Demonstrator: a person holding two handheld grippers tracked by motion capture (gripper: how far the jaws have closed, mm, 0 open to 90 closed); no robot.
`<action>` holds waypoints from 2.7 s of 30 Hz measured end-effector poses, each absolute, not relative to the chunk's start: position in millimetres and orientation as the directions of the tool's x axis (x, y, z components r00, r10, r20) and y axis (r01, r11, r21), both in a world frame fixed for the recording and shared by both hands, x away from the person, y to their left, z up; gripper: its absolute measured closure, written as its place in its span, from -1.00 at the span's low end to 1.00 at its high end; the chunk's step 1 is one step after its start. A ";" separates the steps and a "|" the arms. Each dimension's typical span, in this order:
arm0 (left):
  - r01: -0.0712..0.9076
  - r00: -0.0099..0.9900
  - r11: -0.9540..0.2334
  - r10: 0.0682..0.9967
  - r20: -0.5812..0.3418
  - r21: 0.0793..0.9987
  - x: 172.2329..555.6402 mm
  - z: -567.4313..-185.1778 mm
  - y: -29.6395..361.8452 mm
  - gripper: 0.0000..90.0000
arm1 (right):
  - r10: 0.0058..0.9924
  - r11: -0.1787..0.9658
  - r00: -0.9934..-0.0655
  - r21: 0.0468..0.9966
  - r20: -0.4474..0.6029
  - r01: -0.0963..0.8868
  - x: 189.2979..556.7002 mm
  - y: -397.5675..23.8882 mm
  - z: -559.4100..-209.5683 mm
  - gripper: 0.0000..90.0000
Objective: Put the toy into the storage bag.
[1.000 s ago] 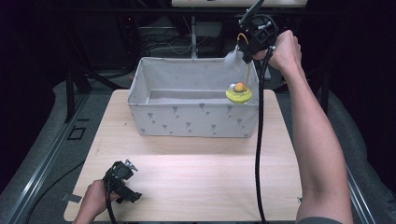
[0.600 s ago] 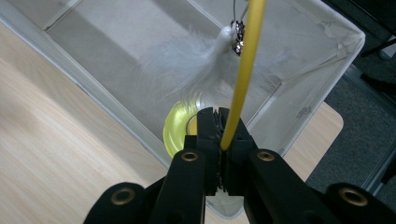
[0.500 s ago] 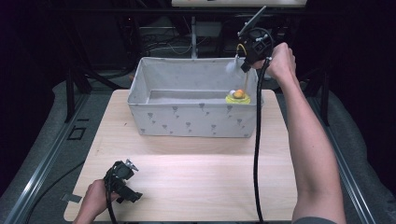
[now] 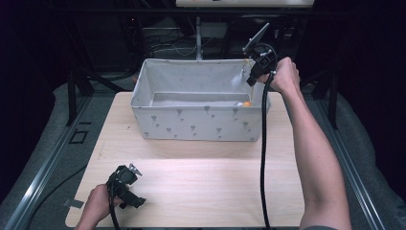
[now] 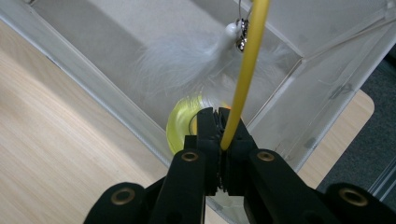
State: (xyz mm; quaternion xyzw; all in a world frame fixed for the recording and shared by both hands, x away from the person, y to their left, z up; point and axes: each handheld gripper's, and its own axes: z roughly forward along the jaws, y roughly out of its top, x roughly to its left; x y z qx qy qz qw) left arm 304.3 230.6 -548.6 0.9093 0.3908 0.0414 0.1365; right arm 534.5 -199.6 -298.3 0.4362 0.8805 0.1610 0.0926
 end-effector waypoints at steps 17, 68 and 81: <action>0.697 0.695 -0.659 0.718 -0.041 0.282 304.6 -548.9 230.2 -0.94 | 0.800 0.575 -0.600 0.307 -0.014 0.758 529.1 -209.2 -331.0 0.96; 0.694 0.700 -0.661 0.712 -0.054 0.284 303.9 -548.9 229.8 -0.98 | 0.801 0.550 -0.597 0.349 0.037 0.759 523.6 -216.6 -338.7 0.33; 0.693 0.703 -0.664 0.709 -0.057 0.282 304.0 -549.3 229.3 -0.98 | 0.770 0.582 -0.637 0.415 -0.005 0.700 484.5 -211.4 -298.7 -0.62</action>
